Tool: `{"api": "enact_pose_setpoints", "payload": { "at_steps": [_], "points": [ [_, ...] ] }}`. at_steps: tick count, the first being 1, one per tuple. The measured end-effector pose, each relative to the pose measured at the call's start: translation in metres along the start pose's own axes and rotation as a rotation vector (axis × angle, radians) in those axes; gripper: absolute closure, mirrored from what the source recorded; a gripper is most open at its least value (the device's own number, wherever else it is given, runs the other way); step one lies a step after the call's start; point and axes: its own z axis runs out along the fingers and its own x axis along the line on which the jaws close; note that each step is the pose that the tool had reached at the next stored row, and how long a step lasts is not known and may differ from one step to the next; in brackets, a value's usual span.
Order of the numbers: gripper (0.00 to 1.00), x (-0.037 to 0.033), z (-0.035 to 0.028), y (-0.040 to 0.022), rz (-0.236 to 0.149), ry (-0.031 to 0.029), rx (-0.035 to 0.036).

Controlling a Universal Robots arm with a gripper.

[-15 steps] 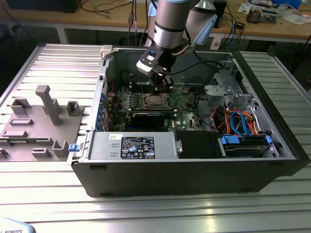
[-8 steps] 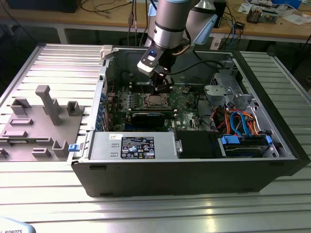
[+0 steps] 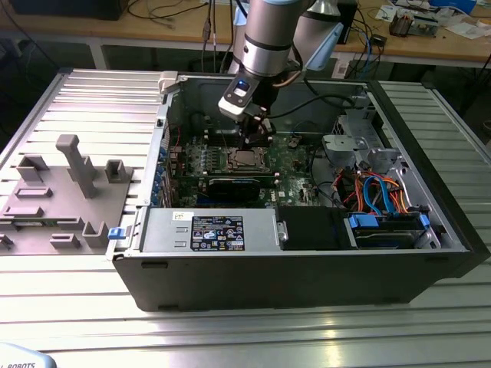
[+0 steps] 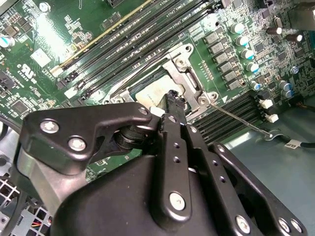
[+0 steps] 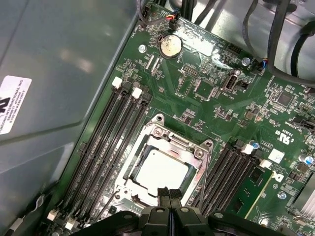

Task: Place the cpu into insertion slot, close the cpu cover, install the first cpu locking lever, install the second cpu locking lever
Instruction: 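Install the first cpu locking lever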

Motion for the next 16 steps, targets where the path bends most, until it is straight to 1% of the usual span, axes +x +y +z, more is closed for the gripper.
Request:
{"api": "enact_pose_setpoints", "payload": {
  "at_steps": [4,7,16],
  "points": [
    [0.89,0.0000,0.0000,0.0000,-0.013,-0.0012,0.0002],
    [0.89,0.0000,0.0000,0.0000,-0.033,-0.0030,0.0007],
    [0.89,0.0000,0.0000,0.0000,-0.071,-0.0066,0.0015]
  ]
}}
